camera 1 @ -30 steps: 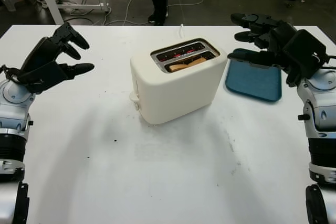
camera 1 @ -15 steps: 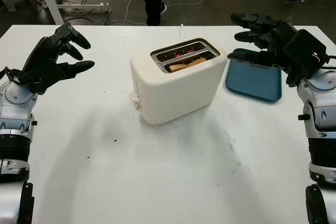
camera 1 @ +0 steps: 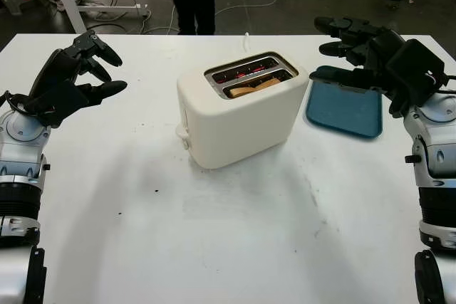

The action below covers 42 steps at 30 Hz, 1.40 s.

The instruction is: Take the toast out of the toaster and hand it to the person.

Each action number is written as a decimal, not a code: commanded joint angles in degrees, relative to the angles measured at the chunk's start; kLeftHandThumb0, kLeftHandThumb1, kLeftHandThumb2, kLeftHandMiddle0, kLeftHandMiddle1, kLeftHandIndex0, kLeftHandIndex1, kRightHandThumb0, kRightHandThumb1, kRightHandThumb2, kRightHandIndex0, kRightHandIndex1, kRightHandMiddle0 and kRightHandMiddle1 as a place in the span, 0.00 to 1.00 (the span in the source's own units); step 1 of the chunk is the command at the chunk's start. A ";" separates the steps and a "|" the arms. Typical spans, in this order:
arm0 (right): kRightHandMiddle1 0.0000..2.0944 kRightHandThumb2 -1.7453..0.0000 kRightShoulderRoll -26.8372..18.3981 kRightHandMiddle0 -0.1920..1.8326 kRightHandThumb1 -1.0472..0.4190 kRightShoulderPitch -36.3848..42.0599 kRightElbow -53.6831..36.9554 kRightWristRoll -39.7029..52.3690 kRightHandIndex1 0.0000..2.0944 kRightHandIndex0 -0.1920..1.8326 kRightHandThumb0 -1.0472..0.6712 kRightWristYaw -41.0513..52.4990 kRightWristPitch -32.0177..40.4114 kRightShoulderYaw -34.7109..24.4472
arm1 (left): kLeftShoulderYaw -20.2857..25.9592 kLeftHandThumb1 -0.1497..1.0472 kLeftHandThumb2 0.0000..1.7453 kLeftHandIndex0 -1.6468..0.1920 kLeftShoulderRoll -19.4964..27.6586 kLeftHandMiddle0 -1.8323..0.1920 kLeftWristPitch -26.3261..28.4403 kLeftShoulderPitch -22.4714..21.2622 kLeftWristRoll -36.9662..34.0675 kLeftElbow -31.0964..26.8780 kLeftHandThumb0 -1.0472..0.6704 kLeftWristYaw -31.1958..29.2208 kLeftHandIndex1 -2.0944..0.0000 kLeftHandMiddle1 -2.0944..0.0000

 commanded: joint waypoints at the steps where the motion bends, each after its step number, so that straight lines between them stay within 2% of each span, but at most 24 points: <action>1: 0.01 1.00 0.52 0.31 0.21 -0.64 -0.56 0.81 0.40 0.10 0.39 -0.45 -0.17 -0.61 | 0.26 0.89 0.11 0.76 0.17 0.74 -1.28 -1.00 0.09 0.74 0.00 0.60 0.25 0.23; 17: 0.01 1.00 0.90 0.32 0.22 -0.74 -0.75 0.78 0.41 0.12 0.38 -1.27 0.48 -0.58 | 0.51 0.89 0.09 0.74 -0.27 0.71 -2.01 -1.22 -0.85 1.59 0.00 0.37 0.27 0.25; 26: 0.02 1.00 0.51 0.33 0.22 -0.96 -0.81 0.51 0.41 0.12 0.35 -1.24 0.32 -0.71 | 0.67 0.89 0.09 0.76 -0.35 0.75 -2.78 -1.52 -1.22 2.40 0.00 -0.18 0.27 0.24; 42: 0.02 1.00 0.54 0.33 0.22 -0.94 -1.10 -0.11 0.40 0.13 0.38 -1.68 -0.07 -0.64 | 0.47 0.89 0.10 0.78 -0.36 0.78 -2.32 -1.67 -1.26 2.04 0.00 -0.91 0.26 0.22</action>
